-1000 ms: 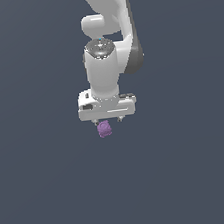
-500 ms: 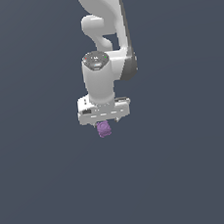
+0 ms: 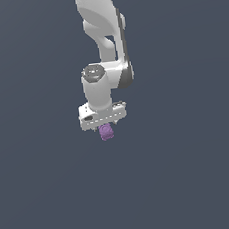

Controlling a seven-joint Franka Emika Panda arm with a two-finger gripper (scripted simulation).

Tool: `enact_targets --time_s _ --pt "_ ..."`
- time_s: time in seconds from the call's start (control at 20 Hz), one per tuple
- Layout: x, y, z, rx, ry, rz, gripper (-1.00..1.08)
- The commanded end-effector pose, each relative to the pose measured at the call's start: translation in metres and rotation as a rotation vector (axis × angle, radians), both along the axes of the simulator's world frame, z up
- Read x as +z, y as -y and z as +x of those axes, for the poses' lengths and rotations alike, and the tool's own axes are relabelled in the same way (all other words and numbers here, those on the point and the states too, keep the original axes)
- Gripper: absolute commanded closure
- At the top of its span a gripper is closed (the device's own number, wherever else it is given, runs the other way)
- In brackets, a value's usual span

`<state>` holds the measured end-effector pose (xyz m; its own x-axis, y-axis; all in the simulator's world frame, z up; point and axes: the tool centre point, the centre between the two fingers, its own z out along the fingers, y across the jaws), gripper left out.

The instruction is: Pick up the object and move it to a goal position.

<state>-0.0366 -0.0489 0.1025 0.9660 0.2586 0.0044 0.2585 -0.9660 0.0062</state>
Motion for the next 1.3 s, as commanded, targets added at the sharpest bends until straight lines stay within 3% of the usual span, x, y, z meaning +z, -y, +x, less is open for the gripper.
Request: enact_targets --time_s 0.0,0.5,1.25 --pt "-0.007 0.002 -0.005 0.020 -0.003 0.002 -0.92" --pt "-0.015 0.004 -0.010 0.034 -0.006 0.004 -0.92" --pt "-0.063 0.004 -0.010 0.037 -0.006 0.005 -0.92"
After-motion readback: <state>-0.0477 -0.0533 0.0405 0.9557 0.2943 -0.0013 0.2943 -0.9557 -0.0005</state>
